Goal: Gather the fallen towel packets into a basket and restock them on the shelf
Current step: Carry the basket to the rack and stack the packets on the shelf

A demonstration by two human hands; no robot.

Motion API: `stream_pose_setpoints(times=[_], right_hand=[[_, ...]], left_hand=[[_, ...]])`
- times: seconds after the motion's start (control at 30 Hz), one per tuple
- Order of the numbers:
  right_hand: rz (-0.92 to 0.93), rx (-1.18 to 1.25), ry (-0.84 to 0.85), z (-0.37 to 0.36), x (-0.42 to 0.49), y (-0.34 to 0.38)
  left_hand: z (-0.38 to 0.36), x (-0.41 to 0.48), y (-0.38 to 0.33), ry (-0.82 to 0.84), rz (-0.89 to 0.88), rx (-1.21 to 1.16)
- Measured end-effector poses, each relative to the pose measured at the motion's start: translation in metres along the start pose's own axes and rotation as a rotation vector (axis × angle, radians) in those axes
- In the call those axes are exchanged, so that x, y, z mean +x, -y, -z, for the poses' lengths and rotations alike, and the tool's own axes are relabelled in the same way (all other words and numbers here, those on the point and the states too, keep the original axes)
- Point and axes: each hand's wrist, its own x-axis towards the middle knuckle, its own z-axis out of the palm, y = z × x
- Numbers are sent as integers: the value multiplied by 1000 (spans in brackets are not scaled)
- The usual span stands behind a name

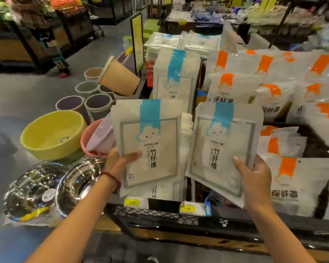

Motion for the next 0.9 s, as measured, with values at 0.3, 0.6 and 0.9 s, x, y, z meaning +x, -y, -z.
stream_pose_setpoints(times=[0.3, 0.6, 0.9], right_hand=[[-56, -67, -152, -39, 4, -27], [-25, -118, -190, -37, 10, -22], [177, 29, -265, -46, 12, -2]], left_hand=[[-3, 57, 82, 78, 235, 80], [-11, 39, 97, 13, 149, 587], [28, 41, 92, 228, 351, 1052]])
